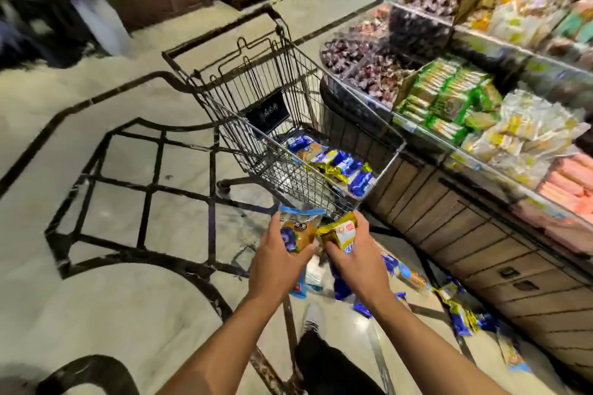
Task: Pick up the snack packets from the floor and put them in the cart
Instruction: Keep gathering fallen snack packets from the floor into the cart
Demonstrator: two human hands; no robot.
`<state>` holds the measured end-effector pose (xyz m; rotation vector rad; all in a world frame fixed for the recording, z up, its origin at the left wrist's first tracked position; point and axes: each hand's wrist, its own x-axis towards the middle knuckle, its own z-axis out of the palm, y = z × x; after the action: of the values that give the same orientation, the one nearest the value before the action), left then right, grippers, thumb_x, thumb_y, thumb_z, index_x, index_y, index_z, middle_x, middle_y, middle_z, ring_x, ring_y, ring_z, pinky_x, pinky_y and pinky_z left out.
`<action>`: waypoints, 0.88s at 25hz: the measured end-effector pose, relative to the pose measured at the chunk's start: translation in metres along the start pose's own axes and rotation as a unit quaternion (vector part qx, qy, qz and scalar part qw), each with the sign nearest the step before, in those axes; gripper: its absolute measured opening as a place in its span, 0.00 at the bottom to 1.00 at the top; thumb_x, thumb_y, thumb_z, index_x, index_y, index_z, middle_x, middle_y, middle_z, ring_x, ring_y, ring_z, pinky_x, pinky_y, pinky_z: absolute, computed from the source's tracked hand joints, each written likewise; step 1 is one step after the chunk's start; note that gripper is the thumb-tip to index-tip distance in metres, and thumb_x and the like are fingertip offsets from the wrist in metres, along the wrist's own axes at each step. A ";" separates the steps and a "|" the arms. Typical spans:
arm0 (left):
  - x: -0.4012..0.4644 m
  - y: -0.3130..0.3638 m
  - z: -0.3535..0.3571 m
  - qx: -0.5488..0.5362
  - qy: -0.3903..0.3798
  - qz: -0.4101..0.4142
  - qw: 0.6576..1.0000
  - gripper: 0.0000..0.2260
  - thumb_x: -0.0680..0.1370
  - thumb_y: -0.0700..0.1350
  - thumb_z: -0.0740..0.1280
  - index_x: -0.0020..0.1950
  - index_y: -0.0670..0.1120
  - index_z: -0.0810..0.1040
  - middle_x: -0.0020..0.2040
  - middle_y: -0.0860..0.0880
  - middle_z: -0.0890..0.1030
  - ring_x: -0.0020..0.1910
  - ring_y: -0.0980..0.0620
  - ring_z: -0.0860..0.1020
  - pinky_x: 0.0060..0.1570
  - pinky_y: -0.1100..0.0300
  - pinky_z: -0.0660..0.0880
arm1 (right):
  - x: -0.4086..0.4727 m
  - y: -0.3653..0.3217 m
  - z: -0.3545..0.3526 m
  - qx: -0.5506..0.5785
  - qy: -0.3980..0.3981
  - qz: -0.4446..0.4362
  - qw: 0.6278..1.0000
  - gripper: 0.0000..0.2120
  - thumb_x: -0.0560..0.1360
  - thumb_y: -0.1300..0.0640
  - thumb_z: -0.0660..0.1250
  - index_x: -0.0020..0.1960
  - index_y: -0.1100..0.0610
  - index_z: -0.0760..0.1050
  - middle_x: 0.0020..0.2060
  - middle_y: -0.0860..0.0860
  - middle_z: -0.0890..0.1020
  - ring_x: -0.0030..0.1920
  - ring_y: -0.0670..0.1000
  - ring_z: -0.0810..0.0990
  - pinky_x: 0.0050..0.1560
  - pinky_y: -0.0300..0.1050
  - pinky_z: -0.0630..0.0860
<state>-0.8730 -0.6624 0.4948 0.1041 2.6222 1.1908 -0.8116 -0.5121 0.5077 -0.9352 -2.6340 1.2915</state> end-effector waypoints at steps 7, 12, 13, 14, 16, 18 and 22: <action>0.154 0.049 -0.025 -0.006 0.020 0.009 1.000 0.44 0.66 0.65 0.72 0.77 0.59 0.55 0.69 0.50 0.74 0.66 0.48 0.75 0.61 0.47 0.75 | 0.152 -0.071 0.013 0.055 0.002 0.003 0.998 0.39 0.71 0.41 0.70 0.75 0.45 0.55 0.62 0.51 0.79 0.60 0.57 0.78 0.55 0.49 0.74; 0.267 0.077 -0.042 -0.031 0.007 0.028 0.999 0.46 0.63 0.70 0.68 0.77 0.59 0.54 0.70 0.51 0.74 0.66 0.50 0.75 0.62 0.46 0.75 | 0.248 -0.119 0.024 0.076 0.010 0.030 0.997 0.37 0.73 0.45 0.71 0.76 0.47 0.56 0.52 0.48 0.77 0.52 0.55 0.77 0.48 0.44 0.68; 0.292 0.077 -0.045 -0.031 0.001 0.031 0.999 0.45 0.64 0.70 0.68 0.76 0.60 0.54 0.69 0.51 0.74 0.65 0.49 0.75 0.62 0.45 0.75 | 0.269 -0.129 0.029 0.079 0.015 0.039 0.996 0.37 0.73 0.45 0.71 0.76 0.47 0.56 0.50 0.47 0.75 0.51 0.54 0.76 0.48 0.43 0.67; 0.318 0.078 -0.048 -0.030 -0.007 0.035 0.999 0.45 0.65 0.69 0.69 0.76 0.59 0.54 0.69 0.51 0.75 0.64 0.48 0.76 0.63 0.45 0.75 | 0.288 -0.138 0.035 0.085 0.025 0.051 0.995 0.37 0.73 0.45 0.71 0.76 0.47 0.56 0.50 0.47 0.75 0.50 0.54 0.76 0.48 0.43 0.67; 0.369 0.078 -0.055 -0.025 -0.033 0.042 0.998 0.45 0.65 0.68 0.69 0.77 0.59 0.53 0.70 0.51 0.74 0.64 0.48 0.76 0.63 0.45 0.74 | 0.324 -0.156 0.049 0.100 0.047 0.081 0.990 0.36 0.74 0.46 0.70 0.76 0.48 0.57 0.49 0.47 0.75 0.47 0.52 0.74 0.48 0.43 0.66; 0.414 0.078 -0.059 -0.019 -0.060 0.047 0.997 0.46 0.64 0.70 0.68 0.77 0.59 0.52 0.70 0.51 0.74 0.65 0.48 0.76 0.64 0.45 0.74 | 0.351 -0.174 0.062 0.102 0.065 0.112 0.986 0.35 0.75 0.47 0.70 0.76 0.49 0.56 0.50 0.49 0.76 0.47 0.52 0.72 0.47 0.42 0.64; 0.492 0.083 -0.063 0.005 -0.097 0.049 0.994 0.46 0.64 0.70 0.68 0.76 0.59 0.52 0.70 0.49 0.74 0.65 0.46 0.76 0.64 0.44 0.74 | 0.396 -0.198 0.085 0.123 0.099 0.155 0.975 0.35 0.75 0.47 0.70 0.76 0.50 0.57 0.58 0.55 0.80 0.53 0.56 0.77 0.49 0.43 0.66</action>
<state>-1.3672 -0.5693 0.4957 0.3375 2.4773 1.1372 -1.2577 -0.4467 0.5189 -1.3880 -2.1801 1.4569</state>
